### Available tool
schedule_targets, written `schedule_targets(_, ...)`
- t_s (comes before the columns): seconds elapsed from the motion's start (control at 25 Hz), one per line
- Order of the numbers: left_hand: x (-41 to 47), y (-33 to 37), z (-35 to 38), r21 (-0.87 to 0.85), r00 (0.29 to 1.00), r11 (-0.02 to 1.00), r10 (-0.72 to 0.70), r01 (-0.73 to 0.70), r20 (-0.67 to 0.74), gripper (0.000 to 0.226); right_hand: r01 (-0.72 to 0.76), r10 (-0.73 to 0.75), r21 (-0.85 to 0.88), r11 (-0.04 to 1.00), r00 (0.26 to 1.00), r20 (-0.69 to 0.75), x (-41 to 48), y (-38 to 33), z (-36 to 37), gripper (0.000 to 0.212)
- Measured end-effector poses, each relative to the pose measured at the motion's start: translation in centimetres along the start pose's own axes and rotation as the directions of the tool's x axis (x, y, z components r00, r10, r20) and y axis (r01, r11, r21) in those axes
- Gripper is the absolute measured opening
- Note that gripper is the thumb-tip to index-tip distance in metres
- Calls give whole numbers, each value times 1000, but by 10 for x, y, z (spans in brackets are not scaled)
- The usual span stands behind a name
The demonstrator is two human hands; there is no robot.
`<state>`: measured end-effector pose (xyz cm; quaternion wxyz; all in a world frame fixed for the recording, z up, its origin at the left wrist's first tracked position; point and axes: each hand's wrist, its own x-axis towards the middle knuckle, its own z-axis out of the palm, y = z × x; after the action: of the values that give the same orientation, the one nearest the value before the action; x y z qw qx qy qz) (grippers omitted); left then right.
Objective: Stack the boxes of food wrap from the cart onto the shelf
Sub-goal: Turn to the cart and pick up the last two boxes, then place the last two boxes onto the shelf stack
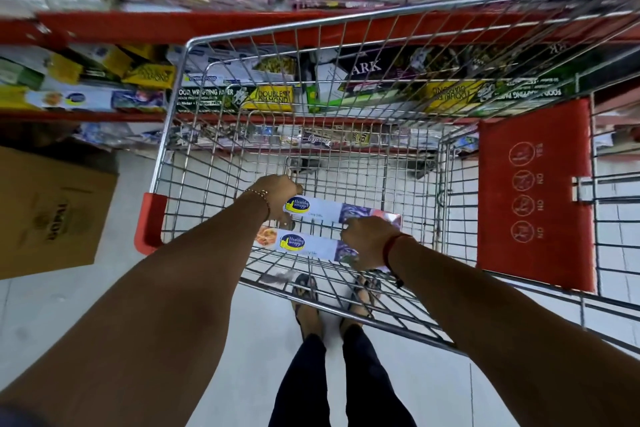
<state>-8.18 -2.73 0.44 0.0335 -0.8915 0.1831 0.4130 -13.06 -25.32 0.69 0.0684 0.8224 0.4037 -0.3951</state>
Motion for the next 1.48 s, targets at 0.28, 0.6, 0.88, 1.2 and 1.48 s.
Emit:
schedule_targets(0.28,0,-14,-4,-69,995,996,-67,62,-73,52,-56,55,-43,997,998,-30,0,3,-2,41)
schedule_targets(0.6,-8,-13,-12,-74,993,994,-82,75,-84,48,-58,56,-39,998,998,-37,-4,7,-9,33)
schedule_targets(0.88,-56,-6,-74,-79,980,993,-98,85,-174,47,-126,116,-85,988,987,-112,-73,11,-59,27)
schedule_targets(1.2,-173,3,-175,-86,933,996,-58,30,-354,57,-277,237,-138,951,939,-250,-201,-7,-157,36)
schedule_targets(1.48,-272,0,-277,-30,850,1000,-23,8,-527,59,-325,238,-181,928,894,-380,-300,-23,-264,32)
